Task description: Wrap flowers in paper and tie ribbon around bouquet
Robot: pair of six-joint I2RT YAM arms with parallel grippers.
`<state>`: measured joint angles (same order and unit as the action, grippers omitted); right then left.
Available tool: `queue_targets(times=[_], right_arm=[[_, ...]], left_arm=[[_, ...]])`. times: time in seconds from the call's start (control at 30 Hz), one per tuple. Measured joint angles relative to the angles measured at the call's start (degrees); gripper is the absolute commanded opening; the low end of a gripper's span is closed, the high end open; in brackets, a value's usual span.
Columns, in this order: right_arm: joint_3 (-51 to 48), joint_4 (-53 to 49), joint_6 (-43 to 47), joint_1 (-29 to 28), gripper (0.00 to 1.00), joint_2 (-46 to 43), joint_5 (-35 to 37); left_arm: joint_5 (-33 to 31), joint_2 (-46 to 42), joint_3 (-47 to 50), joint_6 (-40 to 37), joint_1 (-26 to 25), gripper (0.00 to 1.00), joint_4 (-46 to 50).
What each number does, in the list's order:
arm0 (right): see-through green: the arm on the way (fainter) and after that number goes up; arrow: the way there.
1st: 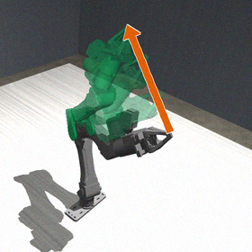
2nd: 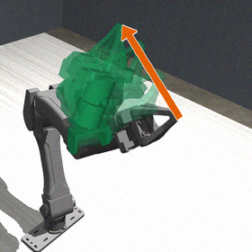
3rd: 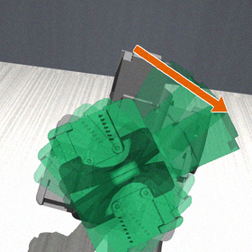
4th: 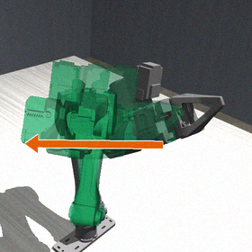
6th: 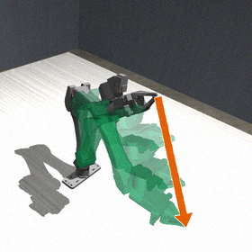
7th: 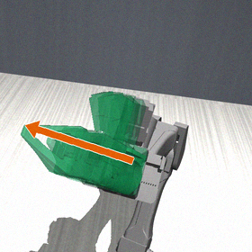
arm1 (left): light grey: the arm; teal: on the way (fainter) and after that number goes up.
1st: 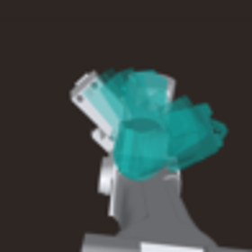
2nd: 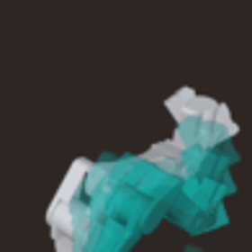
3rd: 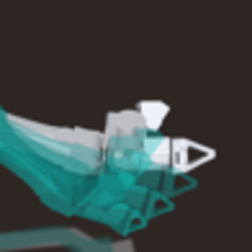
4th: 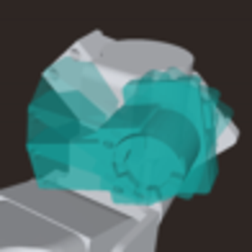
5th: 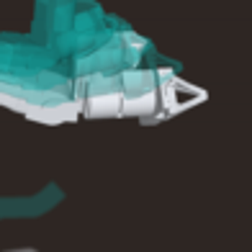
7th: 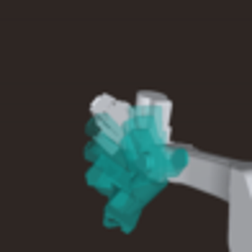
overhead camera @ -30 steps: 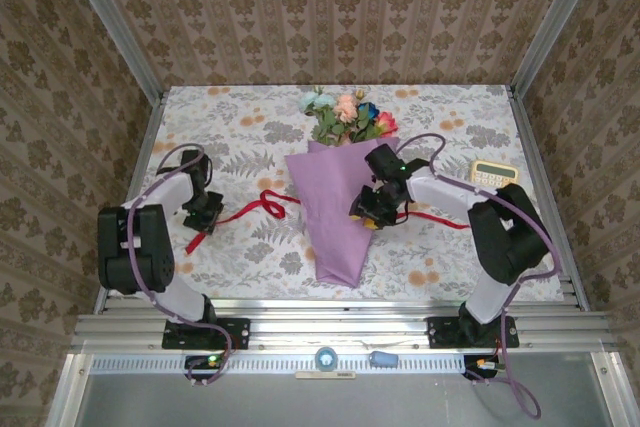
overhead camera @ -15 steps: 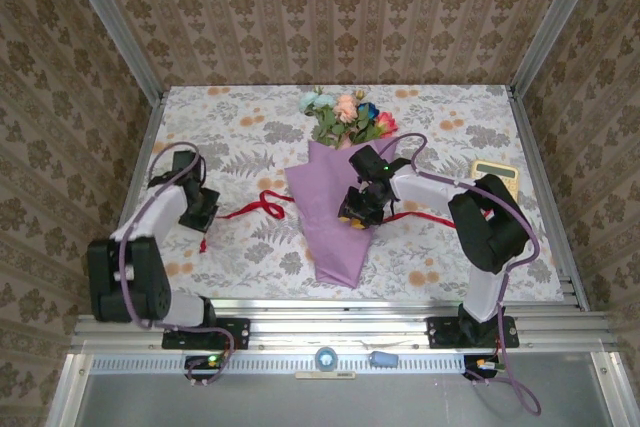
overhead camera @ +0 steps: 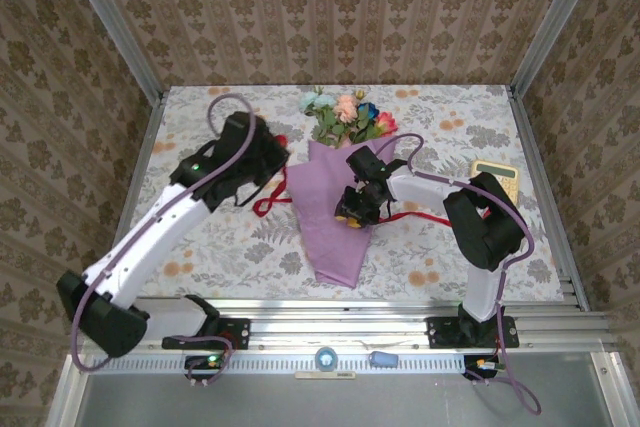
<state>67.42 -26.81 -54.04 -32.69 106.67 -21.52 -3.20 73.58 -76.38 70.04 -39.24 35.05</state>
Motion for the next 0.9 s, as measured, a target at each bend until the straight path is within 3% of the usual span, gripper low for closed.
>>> queue_targets(times=[0.17, 0.4, 0.47, 0.57, 0.63, 0.77, 0.9], right_arm=[[-1.42, 2.69, 0.00, -0.02, 0.31, 0.02, -0.31], [-5.22, 6.45, -0.44, -0.13, 0.31, -0.26, -0.28], [-6.27, 7.87, -0.90, -0.20, 0.31, -0.90, -0.17], [-6.80, 8.94, -1.68, -0.39, 0.30, -1.27, 0.13], [-6.80, 9.25, -1.90, -0.55, 0.30, -1.27, 0.15], [-6.80, 9.62, -1.92, -0.63, 0.30, -1.27, 0.17], [-6.78, 9.84, -1.97, -0.66, 0.30, -1.29, 0.28]], left_arm=[[1.55, 12.11, -10.34, 0.02, -6.51, 0.00, -6.97], [6.91, 32.65, -22.80, -0.04, -7.58, 0.04, -13.38], [8.96, 38.14, -25.70, -0.04, -7.32, 0.14, -14.49], [13.33, 45.92, -30.95, -0.39, -6.84, 0.44, -14.86], [15.28, 49.83, -34.64, -1.29, -6.51, 0.51, -13.35], [15.06, 49.53, -35.60, -3.76, -5.88, 0.60, -8.57], [11.89, 39.74, -30.01, -5.31, -4.74, 0.58, -5.18]])
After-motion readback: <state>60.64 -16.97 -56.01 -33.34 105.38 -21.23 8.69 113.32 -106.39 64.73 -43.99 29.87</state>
